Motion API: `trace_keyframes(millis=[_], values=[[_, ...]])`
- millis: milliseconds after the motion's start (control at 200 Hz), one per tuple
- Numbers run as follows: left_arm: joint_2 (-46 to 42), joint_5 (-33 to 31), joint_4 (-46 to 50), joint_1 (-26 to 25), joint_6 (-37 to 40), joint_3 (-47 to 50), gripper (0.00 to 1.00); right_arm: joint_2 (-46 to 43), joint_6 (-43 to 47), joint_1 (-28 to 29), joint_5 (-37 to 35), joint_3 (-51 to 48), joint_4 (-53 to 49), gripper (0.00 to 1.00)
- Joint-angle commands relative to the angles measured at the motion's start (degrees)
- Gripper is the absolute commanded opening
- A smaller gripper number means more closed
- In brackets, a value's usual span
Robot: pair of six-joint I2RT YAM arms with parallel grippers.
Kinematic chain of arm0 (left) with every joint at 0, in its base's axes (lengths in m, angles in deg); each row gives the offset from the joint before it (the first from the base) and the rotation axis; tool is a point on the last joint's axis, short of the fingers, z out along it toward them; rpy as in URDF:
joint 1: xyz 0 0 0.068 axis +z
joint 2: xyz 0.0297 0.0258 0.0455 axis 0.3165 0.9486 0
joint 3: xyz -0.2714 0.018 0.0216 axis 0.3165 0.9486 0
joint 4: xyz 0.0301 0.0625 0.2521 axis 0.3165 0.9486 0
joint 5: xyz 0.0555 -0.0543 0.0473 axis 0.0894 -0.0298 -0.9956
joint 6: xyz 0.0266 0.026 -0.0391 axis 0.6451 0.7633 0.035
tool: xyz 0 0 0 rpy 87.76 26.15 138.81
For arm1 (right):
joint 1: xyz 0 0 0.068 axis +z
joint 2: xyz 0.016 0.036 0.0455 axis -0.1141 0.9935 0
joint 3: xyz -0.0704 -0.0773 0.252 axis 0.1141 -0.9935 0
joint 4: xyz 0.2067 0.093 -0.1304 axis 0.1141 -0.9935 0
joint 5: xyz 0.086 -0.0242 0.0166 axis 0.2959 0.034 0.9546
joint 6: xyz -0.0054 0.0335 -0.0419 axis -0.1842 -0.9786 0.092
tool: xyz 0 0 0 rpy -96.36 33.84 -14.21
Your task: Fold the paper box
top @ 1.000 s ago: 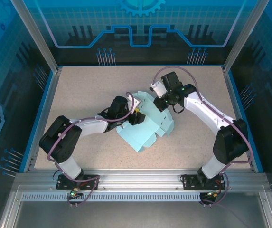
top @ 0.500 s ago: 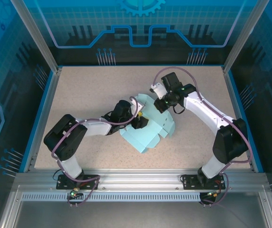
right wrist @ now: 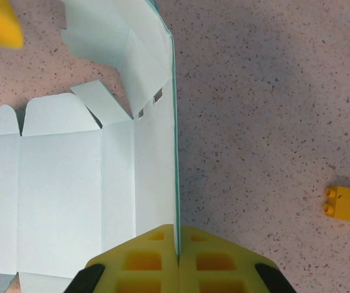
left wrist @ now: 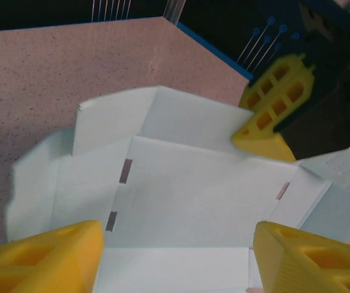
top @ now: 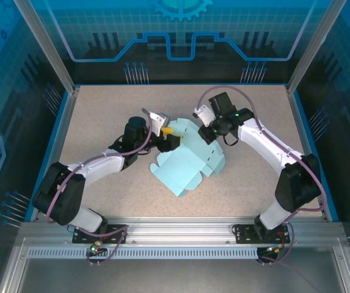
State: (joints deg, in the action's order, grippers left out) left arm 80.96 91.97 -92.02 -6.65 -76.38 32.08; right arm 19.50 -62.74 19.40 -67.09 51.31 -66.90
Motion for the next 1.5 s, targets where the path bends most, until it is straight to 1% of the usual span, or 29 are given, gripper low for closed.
trace_keyframes(millis=[0, 155, 315, 510, 725, 855, 941, 1006, 1131, 1241, 1496], values=[[2.3, 6.6, 2.4, 1.8, -4.5, -5.1, 0.68, -1.8, 1.2, -1.1, 1.6, 0.5, -0.2, 0.00], [6.6, 9.7, 4.2, 3.0, -8.0, -10.4, 0.69, -1.5, 1.1, -1.4, 2.7, 1.4, -0.9, 0.00], [9.7, 10.6, 6.3, 3.5, -9.3, -14.5, 0.69, -0.9, 1.1, -1.5, 3.2, 2.2, -1.6, 0.00], [10.9, 8.9, 9.4, 3.6, -7.6, -17.4, 0.70, -0.1, 1.3, -1.6, 3.7, 3.1, -2.0, 0.00], [10.8, 6.1, 12.6, 3.9, -4.9, -18.1, 0.71, 0.4, 1.5, -1.9, 4.9, 3.4, -1.8, 0.00], [11.7, 6.2, 13.3, 3.9, -4.6, -19.8, 0.72, 1.1, 1.7, -2.0, 5.7, 4.1, -2.0, 0.00], [12.7, 9.3, 12.1, 3.9, -5.2, -21.0, 0.72, 1.2, 1.6, -2.0, 6.8, 4.4, -1.9, 0.00], [13.6, 12.9, 10.8, 3.8, -5.6, -22.2, 0.69, 0.9, 1.4, -2.0, 7.3, 4.3, -1.8, 0.00], [13.4, 16.2, 8.5, 3.5, -6.0, -22.1, 0.62, 0.9, 0.5, -2.2, 6.6, 5.1, -2.0, 0.00], [12.1, 16.5, 7.0, 3.3, -6.4, -20.5, 0.57, 1.7, -0.5, -2.5, 5.7, 6.5, -2.9, 0.00], [12.3, 17.3, 5.5, 2.1, -5.8, -19.9, 0.52, 4.1, -0.7, -2.9, 6.8, 9.3, -4.0, 0.00]])
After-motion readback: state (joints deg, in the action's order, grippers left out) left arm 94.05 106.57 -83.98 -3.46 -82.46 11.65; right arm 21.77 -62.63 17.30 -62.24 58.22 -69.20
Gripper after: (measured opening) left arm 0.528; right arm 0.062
